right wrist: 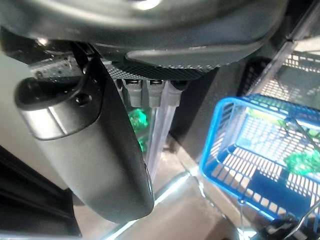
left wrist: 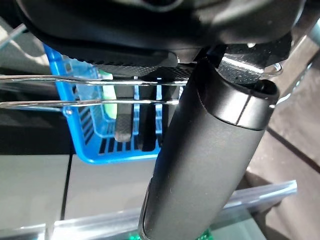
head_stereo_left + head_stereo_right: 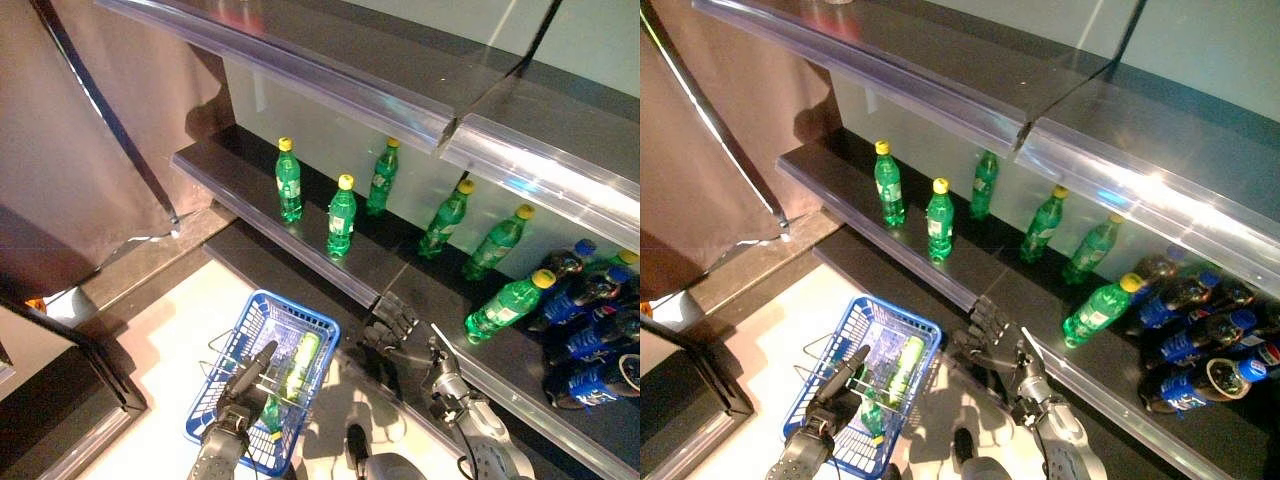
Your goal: Pick up the drink and place into the basket.
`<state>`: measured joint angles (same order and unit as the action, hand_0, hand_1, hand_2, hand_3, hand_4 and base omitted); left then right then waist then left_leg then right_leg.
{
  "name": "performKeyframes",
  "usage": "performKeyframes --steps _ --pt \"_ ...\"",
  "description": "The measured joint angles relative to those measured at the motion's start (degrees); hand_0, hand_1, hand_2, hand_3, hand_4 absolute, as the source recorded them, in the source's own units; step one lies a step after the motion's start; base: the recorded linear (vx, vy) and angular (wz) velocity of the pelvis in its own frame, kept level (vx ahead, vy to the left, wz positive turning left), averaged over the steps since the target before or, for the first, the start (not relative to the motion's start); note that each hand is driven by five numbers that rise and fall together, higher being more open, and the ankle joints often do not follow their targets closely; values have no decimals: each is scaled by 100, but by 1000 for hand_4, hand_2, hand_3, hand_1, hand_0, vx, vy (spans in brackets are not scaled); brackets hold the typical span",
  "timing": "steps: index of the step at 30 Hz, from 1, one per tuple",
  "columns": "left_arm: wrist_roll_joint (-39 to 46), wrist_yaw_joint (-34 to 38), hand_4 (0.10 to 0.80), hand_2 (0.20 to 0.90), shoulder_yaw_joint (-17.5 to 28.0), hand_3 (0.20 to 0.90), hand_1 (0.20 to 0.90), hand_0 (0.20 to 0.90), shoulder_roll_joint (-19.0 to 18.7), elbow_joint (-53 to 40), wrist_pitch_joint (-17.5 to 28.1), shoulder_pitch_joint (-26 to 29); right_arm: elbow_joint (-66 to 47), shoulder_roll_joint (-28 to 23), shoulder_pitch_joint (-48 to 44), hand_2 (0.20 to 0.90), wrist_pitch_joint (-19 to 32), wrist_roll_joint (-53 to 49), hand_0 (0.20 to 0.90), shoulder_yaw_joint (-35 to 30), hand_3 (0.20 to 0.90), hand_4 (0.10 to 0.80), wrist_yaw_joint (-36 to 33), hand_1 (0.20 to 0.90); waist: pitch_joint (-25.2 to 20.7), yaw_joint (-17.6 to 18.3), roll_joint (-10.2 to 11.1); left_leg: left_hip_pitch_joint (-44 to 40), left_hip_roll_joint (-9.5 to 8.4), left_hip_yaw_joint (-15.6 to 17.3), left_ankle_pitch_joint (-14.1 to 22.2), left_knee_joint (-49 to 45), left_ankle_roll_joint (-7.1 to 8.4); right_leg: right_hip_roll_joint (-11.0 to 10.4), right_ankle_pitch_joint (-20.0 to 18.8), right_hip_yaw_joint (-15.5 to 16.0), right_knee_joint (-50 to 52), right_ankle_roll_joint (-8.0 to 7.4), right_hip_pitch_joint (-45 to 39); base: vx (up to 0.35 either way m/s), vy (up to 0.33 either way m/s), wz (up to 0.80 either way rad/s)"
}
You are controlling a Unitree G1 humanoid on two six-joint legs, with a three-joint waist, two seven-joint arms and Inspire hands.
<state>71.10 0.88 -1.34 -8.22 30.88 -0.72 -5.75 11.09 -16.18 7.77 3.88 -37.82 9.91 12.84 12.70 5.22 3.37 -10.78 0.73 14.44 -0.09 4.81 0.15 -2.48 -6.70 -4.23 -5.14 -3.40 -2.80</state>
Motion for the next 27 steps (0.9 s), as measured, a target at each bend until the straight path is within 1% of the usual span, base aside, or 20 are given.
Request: performKeyframes --steps 1,3,5,7,8,12,13,15,16,17,18,19,20,21,22,23,24,25,26,27 --pt "1 2 100 300 0 200 300 300 14 1 24 -37 48 1 -1 900 0 15 900 17 900 800 -5 900 -46 -2 -20 -6 25 11 -9 -2 13 60 -17 -14 2 67 4 70 -164 -4" --pt "-2 2 100 300 -1 200 300 300 16 29 100 -76 120 1 -9 900 0 22 900 30 900 800 -6 900 -51 -17 -23 -8 43 6 -11 -4 28 104 -39 -7 30 104 2 59 -162 -1" --pt "-2 3 100 300 12 200 300 300 14 78 268 -120 208 0 -7 900 -1 64 900 32 900 800 -10 900 -53 -22 -28 -7 96 -6 -17 -4 48 105 -30 11 31 125 -3 47 -159 3" --pt "-1 17 100 300 80 200 300 300 8 178 421 -146 348 -1 0 900 -2 142 900 35 900 800 -19 900 -65 -25 -48 -12 92 -69 -22 -5 71 118 40 67 30 118 -10 49 -178 12" --pt "1 25 100 300 116 200 300 300 9 187 463 -177 385 -3 15 900 -6 154 900 34 900 800 -23 900 -75 -26 -65 -12 128 -80 -21 -5 81 121 54 86 31 125 -11 36 -156 11" --pt "7 86 100 300 278 200 300 300 -14 204 614 -321 384 -31 185 900 -6 174 900 34 900 800 -35 900 -87 -41 -137 1 149 -126 27 -110 127 132 147 119 151 178 -1 1 -77 6" --pt "7 88 100 300 303 200 300 300 -16 247 629 -334 384 -67 254 900 -6 175 900 33 900 800 -35 900 -81 -41 -155 9 137 -172 56 -187 133 136 206 122 215 191 6 -34 9 11" --pt "10 90 100 300 408 200 300 300 -14 308 658 -396 385 -172 384 900 -7 182 900 32 900 800 -34 900 -69 -83 -175 30 144 -662 112 -362 172 132 293 58 366 208 62 -25 56 -9" --pt "25 90 100 300 471 200 300 300 -14 374 662 -413 385 -215 439 900 -6 182 900 0 900 800 -34 900 -76 -161 -164 122 94 -1008 121 -541 178 86 300 -37 438 207 132 -22 63 -35" --pt "54 90 100 300 488 200 300 300 -10 418 663 -417 386 -244 457 900 -6 184 900 -18 900 800 -34 900 -77 -208 -161 175 54 -1172 131 -654 172 61 299 -114 478 205 177 -47 115 -55" --pt "148 90 100 300 527 200 300 300 26 468 663 -493 391 -295 459 900 -7 191 900 -52 900 800 -34 900 -72 -276 -160 316 -82 -1605 186 -969 103 -2 295 -329 540 198 251 -78 170 -63" --pt "183 90 100 300 538 200 300 300 75 470 676 -576 391 -330 461 900 -7 192 900 -70 900 800 -34 900 -74 -313 -167 366 -154 -1822 219 -1121 71 -41 287 -449 589 186 305 -74 170 -65" --pt "192 90 100 300 540 200 300 300 116 471 701 -626 392 -346 455 900 -7 194 900 -85 900 800 -34 900 -72 -330 -169 424 -226 -1966 281 -1262 27 -58 261 -573 585 160 312 -103 229 -92" --pt "219 86 100 300 549 200 300 300 224 471 750 -768 391 -411 428 900 -7 224 900 -87 900 800 -26 900 -90 -402 -190 430 -519 -2493 450 -1403 -221 -63 189 -896 591 95 411 -113 226 -109" --pt "226 83 100 300 610 200 300 300 321 472 774 -864 372 -440 406 900 -7 268 900 -102 900 800 -21 900 -137 -460 -270 404 -665 -2659 550 -1310 -373 -4 119 -1043 606 39 527 -168 318 -126" --pt "239 83 100 300 667 200 300 300 377 481 775 -887 349 -447 415 900 -3 292 900 -143 900 800 -9 900 -185 -452 -368 394 -652 -2614 725 -1151 -277 78 43 -1062 647 -61 680 -154 267 -109" --pt "250 84 100 300 753 200 300 300 358 559 774 -842 393 -374 407 900 -23 339 900 -150 900 800 -5 900 -172 -489 -241 406 -735 -2394 637 -1078 -258 20 -2 -1068 738 -132 816 -199 327 -97" --pt "274 84 100 300 832 200 300 300 358 619 775 -840 390 -355 440 900 -25 408 900 -144 900 800 13 900 -161 -495 -162 411 -754 -2241 595 -1060 -320 -75 -37 -1054 732 -187 857 -187 293 -88" --pt "448 84 100 300 892 200 300 300 346 702 777 -836 406 -323 493 900 -23 415 900 -163 900 800 34 900 -187 -390 -50 392 -860 -2093 585 -1057 -365 -178 -69 -1030 659 -209 873 -196 290 -64" --pt "530 81 100 300 935 200 300 300 315 787 790 -833 428 -276 524 900 -24 417 900 -179 900 800 38 900 -210 -312 6 395 -873 -2031 554 -1028 -412 -237 -81 -1032 638 -273 904 -169 214 -52"
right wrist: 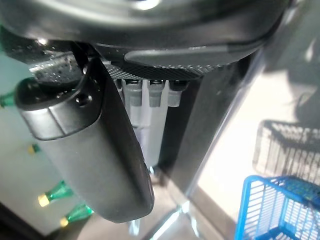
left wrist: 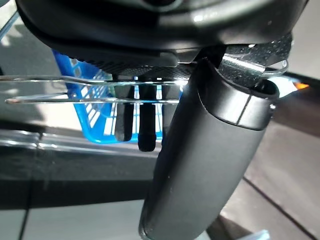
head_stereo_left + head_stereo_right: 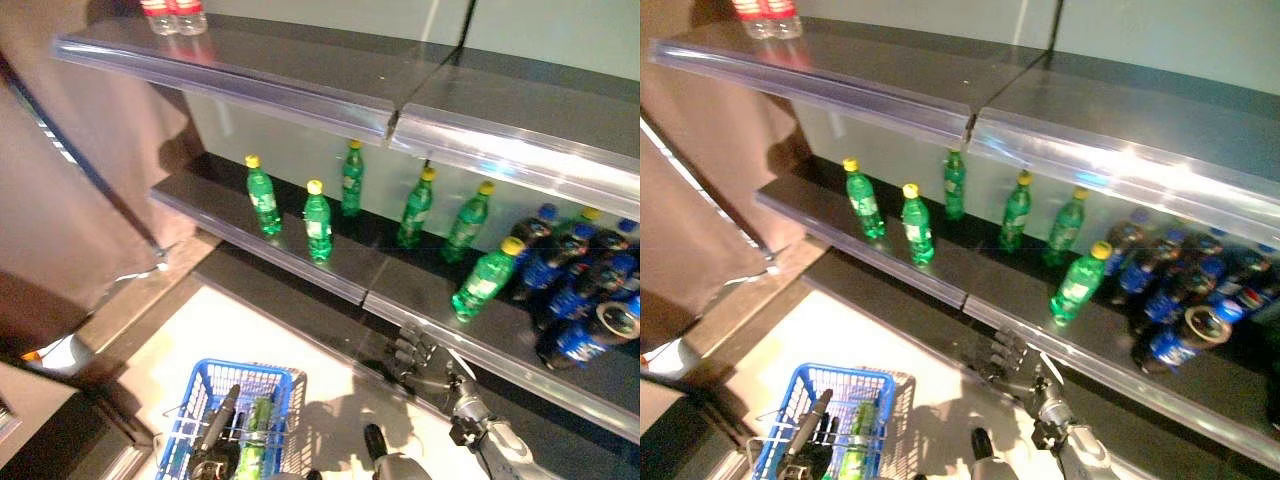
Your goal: Pick up the drink and place into the basket.
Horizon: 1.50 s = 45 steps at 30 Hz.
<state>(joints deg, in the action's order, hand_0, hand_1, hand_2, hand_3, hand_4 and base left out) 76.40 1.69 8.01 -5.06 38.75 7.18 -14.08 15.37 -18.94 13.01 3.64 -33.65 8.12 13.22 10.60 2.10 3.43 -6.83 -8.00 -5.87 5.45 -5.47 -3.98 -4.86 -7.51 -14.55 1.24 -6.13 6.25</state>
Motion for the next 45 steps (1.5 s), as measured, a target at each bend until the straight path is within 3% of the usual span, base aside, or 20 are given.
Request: performKeyframes --steps 2,3,5,9,12,15,16,17,18,19,20,22,23,24,26,30,45 --pt "91 0 100 300 0 200 300 300 -69 108 31 5 3 78 73 900 3 2 900 -34 900 800 8 900 -39 139 145 9 -87 193 -56 23 -84 -121 7 -2 -93 -43 56 -172 177 -51" --pt "99 0 100 300 -6 200 300 300 -91 120 55 12 21 98 103 900 3 4 900 -35 900 800 17 900 -51 169 182 0 -95 348 -82 58 -106 -144 79 2 -119 -136 124 -171 125 -67" --pt "131 0 100 300 -4 200 300 300 -124 125 112 21 140 107 88 900 1 108 900 -33 900 800 67 900 -56 136 206 -33 -28 656 -104 154 -140 -104 143 147 -155 -234 126 -181 72 -76" --pt "332 -11 100 300 114 200 300 300 -140 182 286 20 219 130 17 900 -3 304 900 -25 900 800 116 900 -23 45 156 -205 205 1292 -213 454 -94 -111 236 1108 -85 -212 187 -184 8 -84" --pt "335 -117 100 300 212 200 300 300 -241 253 295 129 220 133 7 900 3 355 900 -44 900 800 114 900 -35 79 177 -231 344 1416 -312 642 31 -49 221 1139 42 -186 147 -178 -55 -35" --pt "334 -128 100 300 169 200 300 300 -246 311 293 292 220 134 -13 900 26 386 900 -61 900 800 -25 900 -28 115 178 -299 352 1390 -317 646 98 3 200 1198 -105 -146 85 -129 -91 -8" --pt "338 -208 100 300 165 200 300 300 -237 306 293 363 230 138 -94 900 32 390 900 -69 900 800 -112 900 -7 98 120 -275 453 1478 -318 659 109 27 231 1304 -236 -184 68 -122 -141 -47" --pt "365 -248 100 300 179 200 300 300 -212 299 294 464 272 167 -227 900 42 390 900 -72 900 800 -221 900 40 6 -35 -236 691 1686 -344 688 144 210 274 1425 298 -65 186 -135 -176 -59" --pt "374 -254 100 300 168 200 300 300 -206 295 297 524 282 177 -257 900 60 388 900 -72 900 800 -277 900 56 -24 -137 -228 815 1768 -355 697 197 272 458 1592 853 50 268 -107 -171 -54" --pt "382 -267 100 300 169 200 300 300 -222 294 309 560 288 195 -303 900 77 387 900 -73 900 800 -337 900 47 -46 -123 -223 854 1797 -347 695 240 191 729 1681 1310 137 278 -61 -172 -31" --pt "403 -268 100 300 173 200 300 300 -255 298 312 560 295 229 -320 900 122 384 900 -75 900 800 -408 900 -27 -46 -1 -220 761 1787 -321 681 286 51 965 1732 1339 278 113 -42 -197 -28" --pt "509 -244 100 300 179 200 300 300 -252 373 318 635 364 325 -470 900 192 374 900 -131 900 800 -553 900 -38 -65 18 -213 792 1703 -336 631 312 148 720 1740 789 464 -107 -26 -266 -48" --pt "576 -245 100 300 181 200 300 300 -233 375 332 678 376 333 -602 900 222 373 900 -132 900 800 -658 900 -8 -196 -43 -214 886 1426 -320 632 349 223 509 1746 273 520 -323 9 -283 -75" --pt "587 -244 100 300 180 200 300 300 -217 376 333 713 421 332 -675 900 231 373 900 -132 900 800 -726 900 1 -246 -78 -240 1000 1385 -319 664 366 206 446 1955 60 558 -401 29 -299 -85" --pt "577 -242 100 300 184 200 300 300 -230 373 333 768 470 348 -780 900 231 373 900 -132 900 800 -841 900 14 -341 -117 -362 1123 1490 -263 746 468 227 390 2264 -95 567 -466 22 -271 -59" --pt "518 -214 100 300 186 200 300 300 -216 315 331 761 453 353 -775 900 231 375 900 -205 900 800 -1121 900 -13 -300 -118 -468 1233 1484 -265 859 653 405 55 2208 -609 660 -726 7 -253 -21" --pt "356 32 100 300 188 200 300 300 -28 230 303 782 449 379 -769 900 538 385 900 -262 900 800 -1571 900 24 -156 -186 -523 1290 1477 -289 933 706 474 31 2193 -639 703 -701 -24 -151 -3"
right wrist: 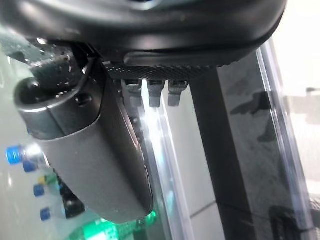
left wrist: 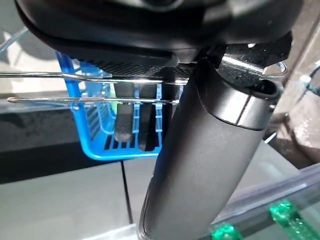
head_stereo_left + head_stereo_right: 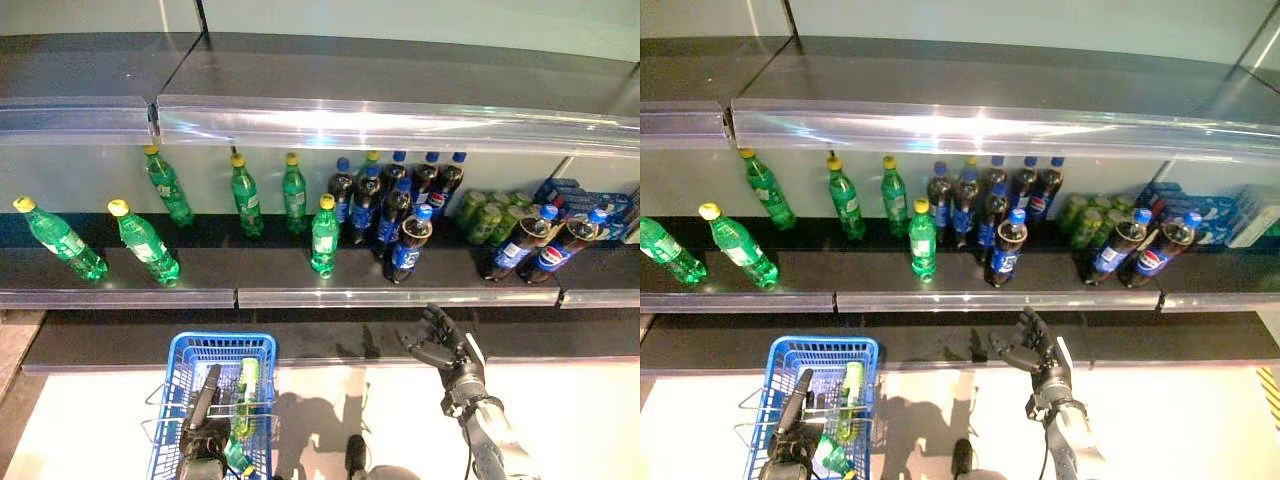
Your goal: Pick up the drink and place into the basket.
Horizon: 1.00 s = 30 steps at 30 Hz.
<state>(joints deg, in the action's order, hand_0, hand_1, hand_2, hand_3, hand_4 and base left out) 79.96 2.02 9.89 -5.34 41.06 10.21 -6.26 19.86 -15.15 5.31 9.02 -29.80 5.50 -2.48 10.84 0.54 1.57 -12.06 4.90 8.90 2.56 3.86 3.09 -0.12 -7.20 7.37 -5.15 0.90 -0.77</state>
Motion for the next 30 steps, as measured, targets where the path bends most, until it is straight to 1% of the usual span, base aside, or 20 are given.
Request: performKeyframes --steps 4,6,8,10,11,12,13,14,15,16,17,18,19,21,23,24,26,27,28,30 --pt "-4 21 100 300 3 200 300 300 2 15 23 -10 -46 -17 -5 900 155 64 900 -13 900 800 -53 900 32 32 -36 28 -16 -44 10 -231 13 6 42 -132 72 60 36 -40 -202 -13" --pt "-35 27 100 300 70 200 300 300 0 30 32 -18 -159 -19 -1 900 171 97 900 -13 900 800 -73 900 81 -47 -13 116 -120 -258 26 -633 -9 -48 97 -275 202 87 56 -5 -219 -44" --pt "-201 27 100 300 241 200 300 300 4 37 40 -37 -301 -24 -8 900 256 130 900 -13 900 800 -56 900 245 -130 130 530 -327 -542 34 -1806 -4 -153 171 -537 279 146 -17 22 -193 -59" --pt "-209 25 100 300 356 200 300 300 33 36 41 -105 -432 -84 2 900 379 159 900 -16 900 800 -52 900 308 -190 129 1047 -448 -869 56 -2981 -20 -202 137 -851 324 202 -88 70 -107 -79" --pt "-206 26 100 300 457 200 300 300 41 38 39 -170 -540 -101 -1 900 428 166 900 -22 900 800 -48 900 322 -211 88 1142 -639 -1245 245 -2846 -92 -170 122 -1073 418 228 -43 95 -75 -84" --pt "-205 27 100 300 477 200 300 300 39 38 39 -182 -576 -107 -6 900 454 168 900 -23 900 800 -48 900 323 -224 93 1142 -757 -1369 275 -2654 -142 -169 125 -1149 470 225 26 99 -32 -91" --pt "-199 27 100 300 487 200 300 300 41 37 36 -181 -650 -142 -18 900 498 180 900 -32 900 800 -49 900 332 -234 96 1186 -971 -1498 297 -2167 -214 -159 128 -1314 538 219 118 88 -5 -74" --pt "-199 28 100 300 488 200 300 300 45 34 34 -167 -709 -195 -18 900 499 220 900 -45 900 800 -56 900 330 -190 51 1202 -1062 -1504 292 -1665 -226 -122 133 -1300 541 197 193 101 1 -71" --pt "-200 28 100 300 488 200 300 300 92 18 27 -145 -800 -326 -13 900 499 243 900 -55 900 800 -69 900 328 -165 -173 1182 -915 -1498 375 -1140 -355 58 152 -1164 585 153 238 138 25 -87" --pt "-203 35 100 300 565 200 300 300 116 11 13 -58 -839 -382 -96 900 478 313 900 -93 900 800 -104 900 479 -366 -419 1161 -616 -1316 -124 -1022 -296 344 457 -909 1428 177 476 145 27 -98" --pt "-203 118 100 300 641 200 300 300 99 13 -5 -74 -885 -286 -57 900 407 357 900 -70 900 800 -132 900 446 -435 -341 1155 -598 -1185 -82 -1026 -278 342 1141 -845 2395 94 714 173 45 -76" --pt "-210 132 100 300 639 200 300 300 101 10 -8 -127 -984 -269 29 900 383 394 900 -67 900 800 -142 900 412 -375 -254 1126 -634 -1190 -96 -950 -254 263 1642 -736 2835 66 669 159 51 -28" --pt "-208 140 100 300 639 200 300 300 101 11 -10 -200 -1021 -262 23 900 366 434 900 -67 900 800 -143 900 362 -341 -115 1055 -718 -1173 -144 -878 -207 166 2037 -770 2704 223 494 157 63 7" --pt "-203 259 100 300 640 200 300 300 212 67 -54 -215 -1019 -274 -29 900 317 462 900 -167 900 800 -150 900 432 -332 -182 922 -608 -1263 -198 -893 -149 279 1806 -727 2165 301 100 149 66 5" --pt "-203 272 100 300 629 200 300 300 250 68 -55 -250 -1021 -282 -28 900 284 463 900 -146 900 800 -139 900 464 -385 -103 965 -670 -1286 -187 -1200 -131 273 1604 -768 1793 368 -176 140 85 -4" --pt "-203 274 100 300 624 200 300 300 267 72 -58 -256 -1022 -279 -15 900 283 466 900 -126 900 800 -124 900 477 -419 -28 1143 -759 -1306 -132 -1509 -47 197 1487 -776 1561 370 -378 133 92 -8" --pt "-203 274 100 300 625 200 300 300 306 81 -59 -265 -1076 -315 -6 900 281 467 900 -138 900 800 -85 900 470 -391 -59 1074 -812 -1427 -168 -987 -48 203 1459 -748 1343 344 -575 129 92 5" --pt "-205 270 100 300 625 200 300 300 314 79 -58 -273 -1131 -346 0 900 279 466 900 -143 900 800 -64 900 457 -368 -156 1015 -746 -1428 -225 -741 -12 290 1478 -749 1324 321 -605 116 92 0" --pt "-204 276 100 300 625 200 300 300 283 99 -72 -268 -1152 -340 2 900 270 469 900 -141 900 800 -11 900 458 -379 -206 966 -702 -1428 -454 -689 -277 346 1542 -779 1360 264 -609 78 93 -12" --pt "-206 278 100 300 609 200 300 300 275 99 -105 -256 -1219 -348 67 900 269 510 900 -138 900 800 75 900 407 -354 -122 833 -783 -1424 -561 -463 -381 240 1627 -758 1391 175 -608 66 86 -2"
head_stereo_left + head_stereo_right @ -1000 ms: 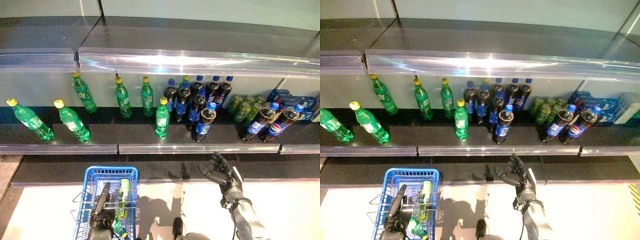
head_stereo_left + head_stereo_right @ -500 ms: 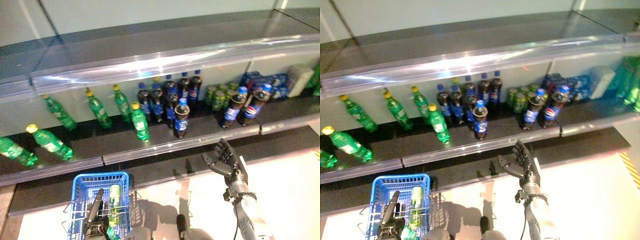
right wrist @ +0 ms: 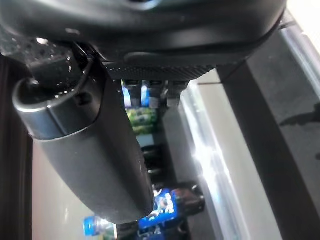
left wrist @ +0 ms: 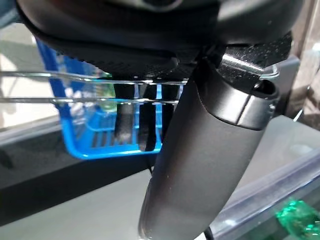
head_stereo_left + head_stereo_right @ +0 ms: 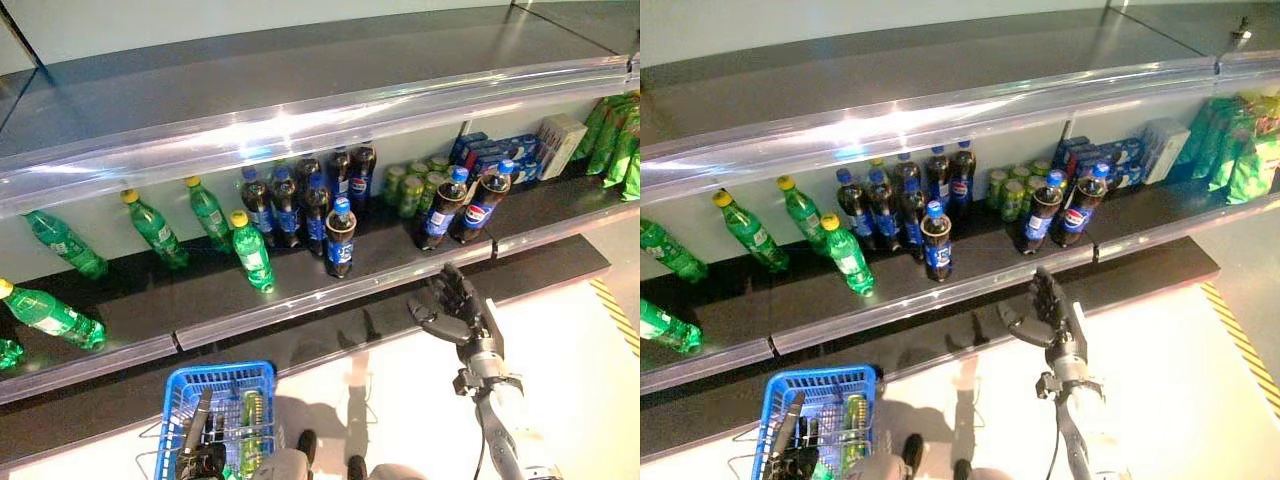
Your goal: Pick up the drink and place into the basket.
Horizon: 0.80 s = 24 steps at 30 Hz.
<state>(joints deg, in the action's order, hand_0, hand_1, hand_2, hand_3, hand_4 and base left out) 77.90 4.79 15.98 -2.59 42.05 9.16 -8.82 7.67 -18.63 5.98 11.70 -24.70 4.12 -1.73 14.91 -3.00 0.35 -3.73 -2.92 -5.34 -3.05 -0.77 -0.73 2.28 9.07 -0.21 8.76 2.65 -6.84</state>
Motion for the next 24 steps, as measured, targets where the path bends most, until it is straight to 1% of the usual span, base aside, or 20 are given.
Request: performKeyframes --steps 2,5,8,14,18,21,22,23,24 --pt "0 -1 100 300 -12 200 300 300 0 0 -9 20 -84 -3 0 900 0 94 900 -2 900 800 34 900 -19 1 33 -98 -63 4 -54 177 -63 -70 33 5 -62 -60 -74 89 79 2" --pt "0 -2 100 300 -12 200 300 300 -6 0 -9 53 -226 -16 -2 900 -1 291 900 -1 900 800 37 900 -26 -7 44 -189 -133 -50 -60 263 -73 -150 13 63 -264 -130 -229 75 59 12" --pt "0 -13 100 300 -9 200 300 300 -35 -1 -5 68 -277 -47 -41 900 -1 438 900 -1 900 800 37 900 -57 -13 81 -234 -176 -148 -60 283 -74 -185 -1 152 -410 -156 -341 69 48 17" --pt "0 -61 100 300 56 200 300 300 -206 -1 34 56 -415 -191 -114 900 -2 454 900 -14 900 800 49 900 -103 -96 88 -330 -167 -132 -63 374 -83 -192 4 152 -416 -165 -386 111 75 -1" --pt "-1 -69 100 300 62 200 300 300 -226 -1 33 54 -415 -193 -111 900 -9 453 900 -42 900 800 51 900 -103 -162 89 -326 -159 -54 -40 372 -140 -204 17 164 -348 -185 -324 94 106 -11" --pt "1 -91 100 300 64 200 300 300 -226 1 7 24 -414 -192 -108 900 -10 454 900 -52 900 800 54 900 -109 -204 100 -315 -161 16 -19 362 -178 -249 87 334 -118 -218 -175 99 124 -14" --pt "1 -105 100 300 63 200 300 300 -226 35 -12 26 -414 -192 -98 900 -11 453 900 -63 900 800 51 900 -114 -215 110 -305 -184 17 9 322 -219 -273 136 330 29 -234 -132 113 137 -4" --pt "1 -105 100 300 63 200 300 300 -226 47 -23 24 -414 -192 -90 900 -11 453 900 -65 900 800 48 900 -115 -210 111 -305 -188 19 19 304 -229 -281 158 340 98 -265 -91 125 166 -4" --pt "3 -137 100 300 65 200 300 300 -226 104 -35 23 -414 -192 -85 900 -16 452 900 -72 900 800 44 900 -116 -208 112 -302 -193 39 45 269 -264 -309 255 337 407 -390 41 67 107 -2"
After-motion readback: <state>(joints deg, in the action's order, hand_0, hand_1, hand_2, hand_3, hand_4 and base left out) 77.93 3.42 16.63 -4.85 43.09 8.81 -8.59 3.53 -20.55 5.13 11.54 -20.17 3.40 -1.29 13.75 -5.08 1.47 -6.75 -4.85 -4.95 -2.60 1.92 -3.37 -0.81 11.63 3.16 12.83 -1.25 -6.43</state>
